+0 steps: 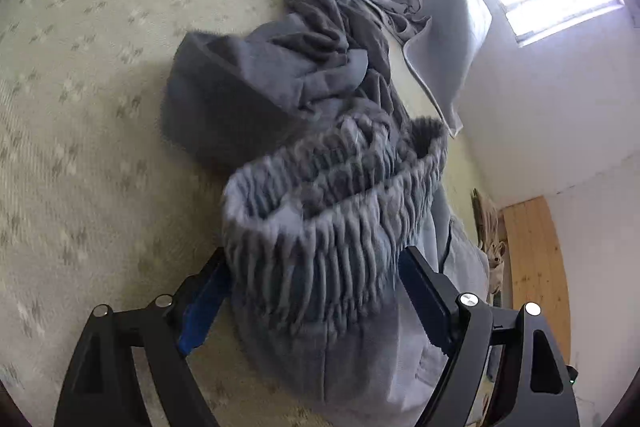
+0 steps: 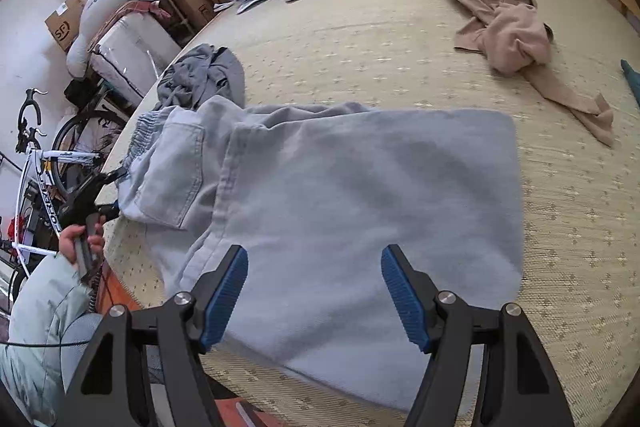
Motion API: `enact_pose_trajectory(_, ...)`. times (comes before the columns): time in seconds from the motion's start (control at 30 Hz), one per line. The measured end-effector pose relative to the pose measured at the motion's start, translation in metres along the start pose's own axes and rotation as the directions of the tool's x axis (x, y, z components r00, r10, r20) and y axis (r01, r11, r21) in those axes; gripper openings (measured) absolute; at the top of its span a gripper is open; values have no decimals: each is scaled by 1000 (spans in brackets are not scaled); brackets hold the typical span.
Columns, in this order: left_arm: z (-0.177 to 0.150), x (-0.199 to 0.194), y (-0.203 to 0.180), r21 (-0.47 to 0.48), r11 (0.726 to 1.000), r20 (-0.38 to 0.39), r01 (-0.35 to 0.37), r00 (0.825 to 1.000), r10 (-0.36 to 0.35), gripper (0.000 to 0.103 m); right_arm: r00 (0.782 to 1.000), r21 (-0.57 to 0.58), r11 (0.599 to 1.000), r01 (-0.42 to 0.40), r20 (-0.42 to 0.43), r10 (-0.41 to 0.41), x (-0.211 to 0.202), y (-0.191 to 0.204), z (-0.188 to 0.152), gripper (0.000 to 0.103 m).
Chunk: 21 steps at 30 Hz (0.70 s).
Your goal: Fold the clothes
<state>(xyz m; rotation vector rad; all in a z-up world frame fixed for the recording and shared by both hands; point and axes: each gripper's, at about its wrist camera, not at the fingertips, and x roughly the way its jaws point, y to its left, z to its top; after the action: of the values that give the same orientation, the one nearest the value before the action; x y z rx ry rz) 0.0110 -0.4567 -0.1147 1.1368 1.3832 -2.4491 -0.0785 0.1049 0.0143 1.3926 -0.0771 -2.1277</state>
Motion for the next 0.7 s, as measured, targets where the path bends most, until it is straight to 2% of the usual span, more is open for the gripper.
enact_pose_trajectory(0.1,3,4,-6,35,999,7,-26,1000,26,85,1000,12,1000,-10,8,10,-1,-1,1,73)
enact_pose_trajectory(0.17,3,6,-11,61,997,17,-51,999,50,78,1000,17,1000,-12,7,12,-1,-1,2,73)
enact_pose_trajectory(0.23,3,6,-15,77,994,26,-71,997,69,53,1000,21,1000,-19,5,19,0,-1,3,73)
enact_pose_trajectory(0.3,2,-1,-25,104,992,42,-76,997,72,41,1000,25,999,-31,2,31,1,1,6,73)
enact_pose_trajectory(0.33,1,-5,-32,116,990,56,-74,996,68,38,999,26,999,-39,1,39,2,3,9,73)
enact_pose_trajectory(0.53,-9,-45,-108,217,975,116,44,991,-70,35,991,-6,992,-129,25,129,-4,31,28,73)
enact_pose_trajectory(0.63,-18,-60,-163,298,950,128,90,983,-134,35,986,-8,987,-162,38,162,-12,36,30,73)
enact_pose_trajectory(0.7,-29,-68,-204,359,924,126,131,974,-187,35,983,-5,984,-178,46,178,-17,36,30,73)
